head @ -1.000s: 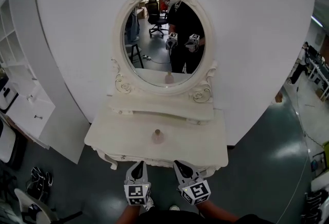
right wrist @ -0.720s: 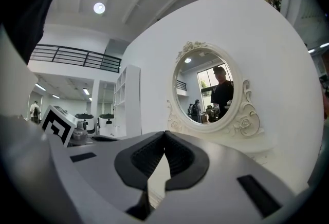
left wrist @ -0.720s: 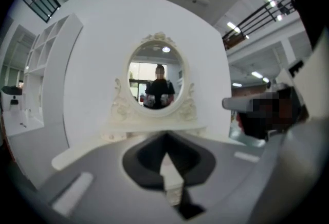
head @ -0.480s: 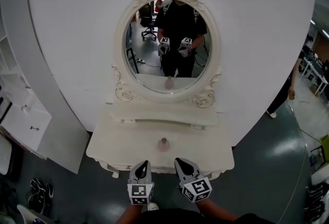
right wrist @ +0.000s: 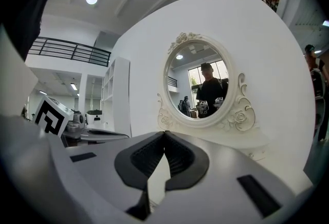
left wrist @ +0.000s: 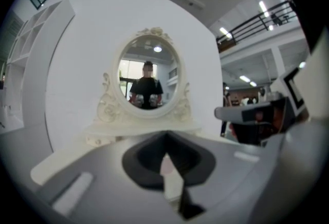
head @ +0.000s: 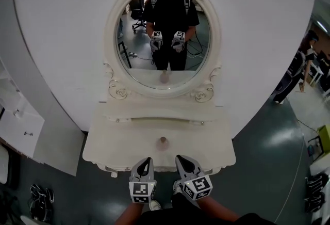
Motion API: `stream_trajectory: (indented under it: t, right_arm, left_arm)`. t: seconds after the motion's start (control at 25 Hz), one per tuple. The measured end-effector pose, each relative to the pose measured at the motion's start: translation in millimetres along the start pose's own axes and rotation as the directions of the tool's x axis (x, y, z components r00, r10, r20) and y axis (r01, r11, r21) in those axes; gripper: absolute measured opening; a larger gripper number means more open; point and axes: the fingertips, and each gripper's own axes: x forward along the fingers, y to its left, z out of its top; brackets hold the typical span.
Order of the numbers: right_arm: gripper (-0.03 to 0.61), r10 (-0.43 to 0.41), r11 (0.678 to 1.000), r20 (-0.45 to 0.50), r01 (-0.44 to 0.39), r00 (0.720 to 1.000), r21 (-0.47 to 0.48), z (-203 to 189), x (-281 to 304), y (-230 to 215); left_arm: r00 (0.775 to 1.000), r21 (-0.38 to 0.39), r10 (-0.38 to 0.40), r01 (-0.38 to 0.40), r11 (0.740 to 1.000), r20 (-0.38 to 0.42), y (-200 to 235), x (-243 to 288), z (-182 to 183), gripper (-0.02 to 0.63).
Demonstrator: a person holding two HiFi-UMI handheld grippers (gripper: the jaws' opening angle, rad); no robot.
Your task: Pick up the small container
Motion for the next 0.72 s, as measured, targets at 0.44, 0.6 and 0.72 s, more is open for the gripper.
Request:
stream_trajectory:
  t: [0.44,0.6,0.72]
  right_arm:
    - [0.006,-0.036,0.999,-0.063,0.035,0.997,-0.017,-13,26,-51]
    - [0.006,-0.047,0.999,-0.076,0.045,0.996,-0.029,-18,40,-77]
    - [0.006,-0.052,0.998,-0.087,0.05,0.995,-0.029,-23,49,-91]
  left_arm:
    - [1.0,0.031,-0.008,0.009,0.999,-0.021,-5,57,-5,0.006]
    - [0.998,0.005,-0.03,0.03,1.0,-0.047,-7,86,-16,0.006]
    - [0.995,0.01,-0.054,0.055,0.998,-0.087,-14,99,-29,0.006]
